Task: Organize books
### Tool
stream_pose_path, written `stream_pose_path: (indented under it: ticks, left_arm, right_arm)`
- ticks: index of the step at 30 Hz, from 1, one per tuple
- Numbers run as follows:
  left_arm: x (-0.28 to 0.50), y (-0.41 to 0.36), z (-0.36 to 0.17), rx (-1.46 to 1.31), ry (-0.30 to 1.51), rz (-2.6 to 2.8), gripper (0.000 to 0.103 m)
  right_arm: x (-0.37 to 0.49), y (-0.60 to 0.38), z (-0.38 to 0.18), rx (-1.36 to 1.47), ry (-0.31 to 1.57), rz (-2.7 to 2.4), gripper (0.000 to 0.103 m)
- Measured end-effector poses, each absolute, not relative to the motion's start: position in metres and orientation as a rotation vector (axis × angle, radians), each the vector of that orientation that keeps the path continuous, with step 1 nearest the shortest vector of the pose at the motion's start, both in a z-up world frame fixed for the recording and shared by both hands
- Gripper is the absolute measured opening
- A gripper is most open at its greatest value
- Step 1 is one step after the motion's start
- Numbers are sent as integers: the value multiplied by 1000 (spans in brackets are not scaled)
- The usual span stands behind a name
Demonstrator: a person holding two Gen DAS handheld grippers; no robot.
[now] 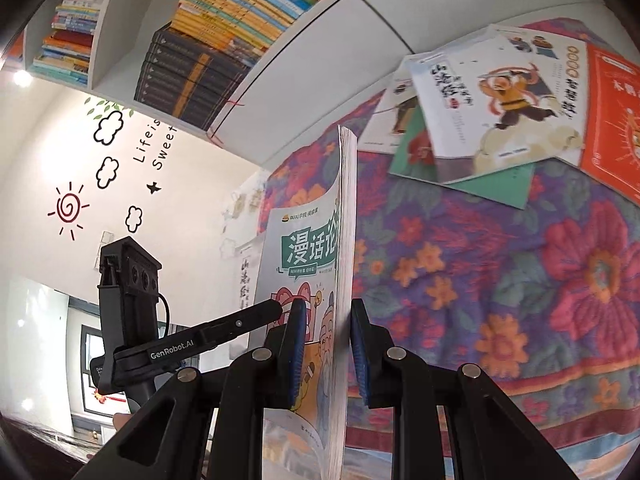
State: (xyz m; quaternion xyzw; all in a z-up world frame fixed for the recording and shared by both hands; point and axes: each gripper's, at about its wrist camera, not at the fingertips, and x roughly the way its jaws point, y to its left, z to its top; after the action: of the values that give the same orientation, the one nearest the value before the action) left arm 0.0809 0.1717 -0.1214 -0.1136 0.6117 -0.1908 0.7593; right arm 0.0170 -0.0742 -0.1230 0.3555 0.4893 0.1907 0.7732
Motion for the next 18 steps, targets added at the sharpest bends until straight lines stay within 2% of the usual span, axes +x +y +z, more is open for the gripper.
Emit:
stream_pose_path:
  ticks: [18]
  left_arm:
    - [106, 305, -109, -304, 1265, -229, 33]
  right_arm:
    - [81, 57, -113, 733, 1071, 640, 22]
